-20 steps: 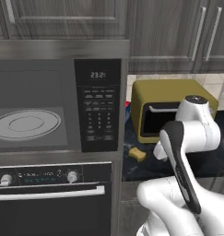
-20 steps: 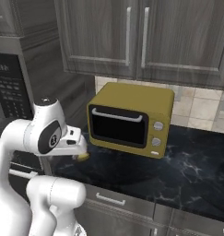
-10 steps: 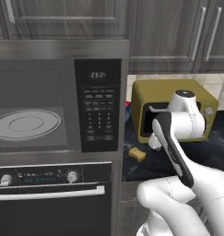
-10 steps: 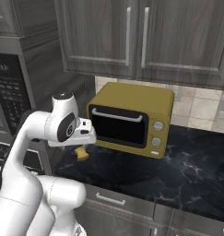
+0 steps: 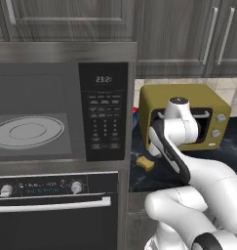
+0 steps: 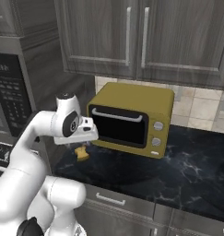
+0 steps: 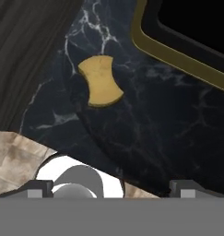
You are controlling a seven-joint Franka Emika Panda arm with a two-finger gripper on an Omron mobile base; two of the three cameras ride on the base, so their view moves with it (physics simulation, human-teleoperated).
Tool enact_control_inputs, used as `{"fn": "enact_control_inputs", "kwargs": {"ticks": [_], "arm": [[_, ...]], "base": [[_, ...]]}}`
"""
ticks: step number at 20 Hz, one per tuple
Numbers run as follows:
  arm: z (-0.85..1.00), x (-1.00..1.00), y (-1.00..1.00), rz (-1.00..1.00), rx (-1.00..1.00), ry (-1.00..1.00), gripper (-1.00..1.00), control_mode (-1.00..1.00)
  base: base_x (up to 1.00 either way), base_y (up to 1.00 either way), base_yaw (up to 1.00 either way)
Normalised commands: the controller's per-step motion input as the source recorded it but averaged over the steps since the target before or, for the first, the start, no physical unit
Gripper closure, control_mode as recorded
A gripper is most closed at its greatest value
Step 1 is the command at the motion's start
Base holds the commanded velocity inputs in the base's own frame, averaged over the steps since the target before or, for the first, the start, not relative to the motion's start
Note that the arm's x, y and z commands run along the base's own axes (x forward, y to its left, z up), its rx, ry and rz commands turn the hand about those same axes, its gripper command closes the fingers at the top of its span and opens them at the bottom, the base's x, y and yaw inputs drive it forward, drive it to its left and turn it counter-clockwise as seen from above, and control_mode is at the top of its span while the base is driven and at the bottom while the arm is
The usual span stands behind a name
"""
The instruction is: Place the sponge inside the microwave to prepare for sanitizing.
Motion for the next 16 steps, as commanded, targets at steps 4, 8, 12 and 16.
{"fn": "enact_control_inputs", "kwargs": {"ticks": [4,8,12,16], "arm": [[-0.3,0.08,0.11,0.05,0.02,0.0,-1.0,-1.0],[-0.18,0.1,0.01,0.1,0.04,0.0,-1.0,-1.0],[-0.23,0.12,0.02,0.15,0.04,0.0,-1.0,-1.0],[-0.22,0.1,0.13,0.16,0.02,0.0,-1.0,-1.0]], "base": [[0.0,0.0,0.0],[0.0,0.0,0.0],[0.0,0.0,0.0],[0.0,0.0,0.0]]}}
